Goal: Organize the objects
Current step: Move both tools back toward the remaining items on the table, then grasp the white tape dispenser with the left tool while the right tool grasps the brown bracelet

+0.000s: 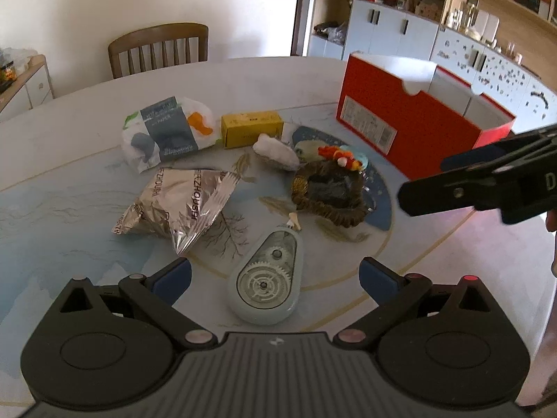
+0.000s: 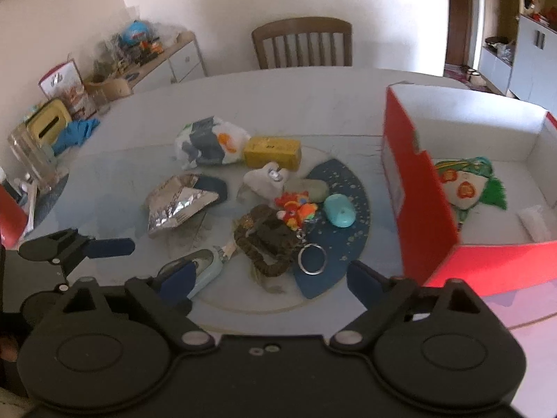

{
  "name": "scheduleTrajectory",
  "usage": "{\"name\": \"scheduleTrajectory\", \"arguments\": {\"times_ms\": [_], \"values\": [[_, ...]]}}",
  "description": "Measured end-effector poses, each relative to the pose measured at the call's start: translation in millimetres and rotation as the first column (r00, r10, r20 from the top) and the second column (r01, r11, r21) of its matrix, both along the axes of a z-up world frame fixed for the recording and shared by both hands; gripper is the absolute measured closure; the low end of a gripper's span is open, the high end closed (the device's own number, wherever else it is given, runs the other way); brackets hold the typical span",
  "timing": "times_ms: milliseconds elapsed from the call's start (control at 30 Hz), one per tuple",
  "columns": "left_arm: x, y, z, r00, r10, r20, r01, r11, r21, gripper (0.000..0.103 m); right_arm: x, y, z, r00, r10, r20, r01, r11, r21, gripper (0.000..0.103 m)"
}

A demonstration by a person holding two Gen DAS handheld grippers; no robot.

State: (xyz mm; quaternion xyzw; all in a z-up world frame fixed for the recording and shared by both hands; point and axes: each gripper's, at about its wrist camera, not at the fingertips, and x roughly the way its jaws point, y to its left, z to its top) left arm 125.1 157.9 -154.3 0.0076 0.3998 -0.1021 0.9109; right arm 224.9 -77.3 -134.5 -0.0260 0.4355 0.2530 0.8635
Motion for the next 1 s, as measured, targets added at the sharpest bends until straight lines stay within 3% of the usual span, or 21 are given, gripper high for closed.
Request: {"name": "scheduleTrajectory", "arguments": {"times_ms": [433, 567, 733, 933, 1000], "values": [[10, -2, -17, 1.000, -0.011, -0.003, 0.011, 0.999, 0.034, 0.001, 17, 48, -23, 0.994, 0.110, -0.029, -0.111, 0.993, -0.050, 0.043], [13, -2, -19, 1.000, -0.021, 0.000, 0.021, 0.999, 0.032, 0.006, 27, 57, -31, 0.992, 0.118, -0.043, -0.121, 0.990, -0.078, 0.048], [16, -1, -24, 1.000, -0.016, -0.017, 0.016, 0.999, 0.038, 0.031, 33, 62, -40, 0.990, 0.121, -0.068, -0.127, 0.987, -0.098, 0.064], [14, 0, -24, 1.000, -0.018, -0.004, 0.019, 0.998, 0.056, 0.048, 36, 65, -40, 0.990, 0.129, -0.063, -0.135, 0.986, -0.099, 0.075], [14, 2, -23, 1.000, -0.020, -0.007, 0.020, 0.999, 0.047, 0.049, 36, 64, -39, 0.990, 0.123, -0.066, -0.129, 0.988, -0.087, 0.075]]}}
